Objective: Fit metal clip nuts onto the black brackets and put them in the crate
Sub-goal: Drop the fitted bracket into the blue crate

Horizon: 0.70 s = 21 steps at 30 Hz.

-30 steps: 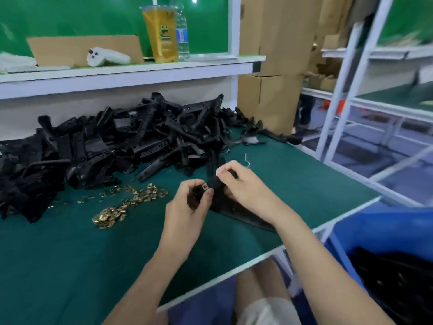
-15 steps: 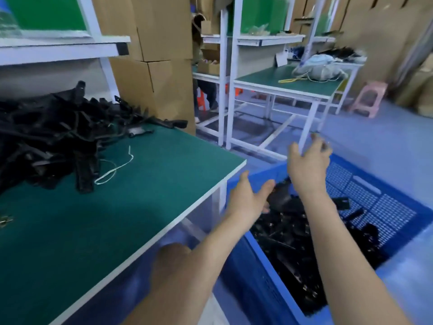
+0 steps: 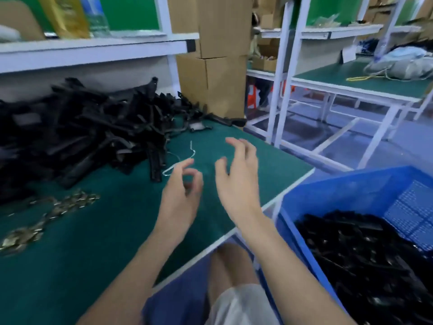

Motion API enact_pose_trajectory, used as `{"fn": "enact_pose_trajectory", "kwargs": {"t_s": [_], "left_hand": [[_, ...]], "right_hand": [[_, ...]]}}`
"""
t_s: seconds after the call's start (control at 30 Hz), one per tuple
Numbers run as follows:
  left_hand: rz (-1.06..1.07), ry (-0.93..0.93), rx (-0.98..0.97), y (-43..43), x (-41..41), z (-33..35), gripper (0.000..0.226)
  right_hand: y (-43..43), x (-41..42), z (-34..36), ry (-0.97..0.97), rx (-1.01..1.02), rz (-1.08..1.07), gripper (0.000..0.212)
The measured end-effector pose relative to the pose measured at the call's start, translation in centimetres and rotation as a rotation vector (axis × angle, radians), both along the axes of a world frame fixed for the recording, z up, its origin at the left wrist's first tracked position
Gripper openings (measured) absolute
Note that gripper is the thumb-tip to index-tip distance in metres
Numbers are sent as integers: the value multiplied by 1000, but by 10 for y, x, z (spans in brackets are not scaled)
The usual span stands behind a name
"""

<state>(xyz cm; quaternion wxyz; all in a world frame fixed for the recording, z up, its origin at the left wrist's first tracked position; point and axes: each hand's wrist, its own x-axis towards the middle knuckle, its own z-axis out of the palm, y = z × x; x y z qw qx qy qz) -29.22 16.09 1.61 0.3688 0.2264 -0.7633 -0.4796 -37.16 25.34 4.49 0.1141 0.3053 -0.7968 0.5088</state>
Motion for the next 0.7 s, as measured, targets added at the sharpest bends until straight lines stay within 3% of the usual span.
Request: {"fn": "enact_pose_trajectory", "kwargs": {"t_s": [0.07,0.17,0.33,0.47,0.7], "left_hand": [[143,-109,-202,-42,47,-3,36],[381,-432,-403,-91,122,-15,48],[690,-818,-378,-137,208,-35,74],[674,-847,-282,-169,226,-40,80],[577,-749,-343,-206,210,-36,46]], "right_hand": [[-50,35,-4,27,35,197,43],[-114,86,-15,68,153,419,45],[-179,131,-42,73,312,551,47],[-211,138,-57,97,343,547,47],[-253,126,-60,135,325,529,47]]}}
